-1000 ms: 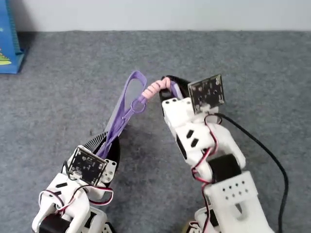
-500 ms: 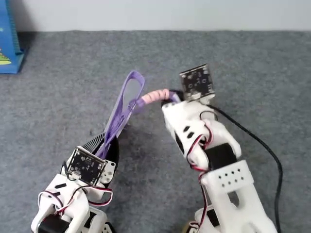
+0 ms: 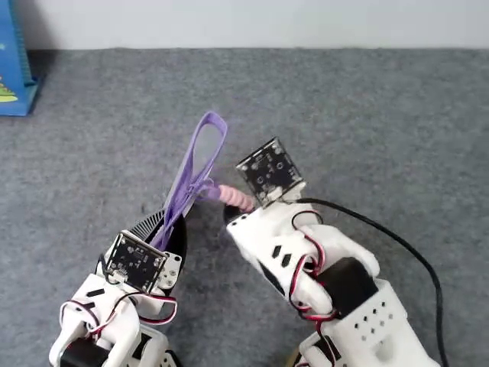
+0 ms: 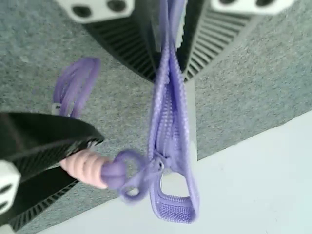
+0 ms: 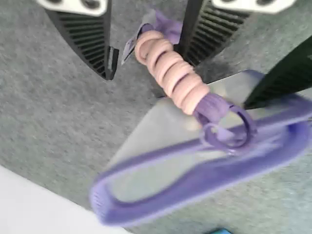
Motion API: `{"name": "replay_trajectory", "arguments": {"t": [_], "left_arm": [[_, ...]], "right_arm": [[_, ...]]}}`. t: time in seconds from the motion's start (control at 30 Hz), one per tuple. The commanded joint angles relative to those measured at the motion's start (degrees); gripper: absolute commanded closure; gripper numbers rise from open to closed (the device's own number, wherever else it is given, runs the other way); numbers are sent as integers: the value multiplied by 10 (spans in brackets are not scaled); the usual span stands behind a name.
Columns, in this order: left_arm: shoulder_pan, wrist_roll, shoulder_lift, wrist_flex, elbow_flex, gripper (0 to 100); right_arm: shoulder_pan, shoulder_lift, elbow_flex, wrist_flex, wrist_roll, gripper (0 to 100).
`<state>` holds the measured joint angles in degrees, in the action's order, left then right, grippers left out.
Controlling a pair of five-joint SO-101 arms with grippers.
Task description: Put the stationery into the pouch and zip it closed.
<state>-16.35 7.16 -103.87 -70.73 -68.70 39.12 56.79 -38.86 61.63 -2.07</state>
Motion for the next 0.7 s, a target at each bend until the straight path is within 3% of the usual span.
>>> {"name": "replay_trajectory", "arguments": {"t": [0.0, 0.13, 0.37, 0.53, 0.67], "left_arm": [[3, -4, -6, -2, 0, 991], [3, -4, -6, -2, -1, 991], [3, -3, -6, -4, -1, 991], [0, -3, -6, -4, -1, 991], [0, -3, -6, -4, -1, 991]], "right_arm": [[19, 13, 40, 3, -4, 812], [22, 15, 43, 3, -6, 812], [123, 83, 42, 52, -4, 812], [131, 100, 42, 63, -4, 863], [160, 96, 40, 90, 9, 802]]}}
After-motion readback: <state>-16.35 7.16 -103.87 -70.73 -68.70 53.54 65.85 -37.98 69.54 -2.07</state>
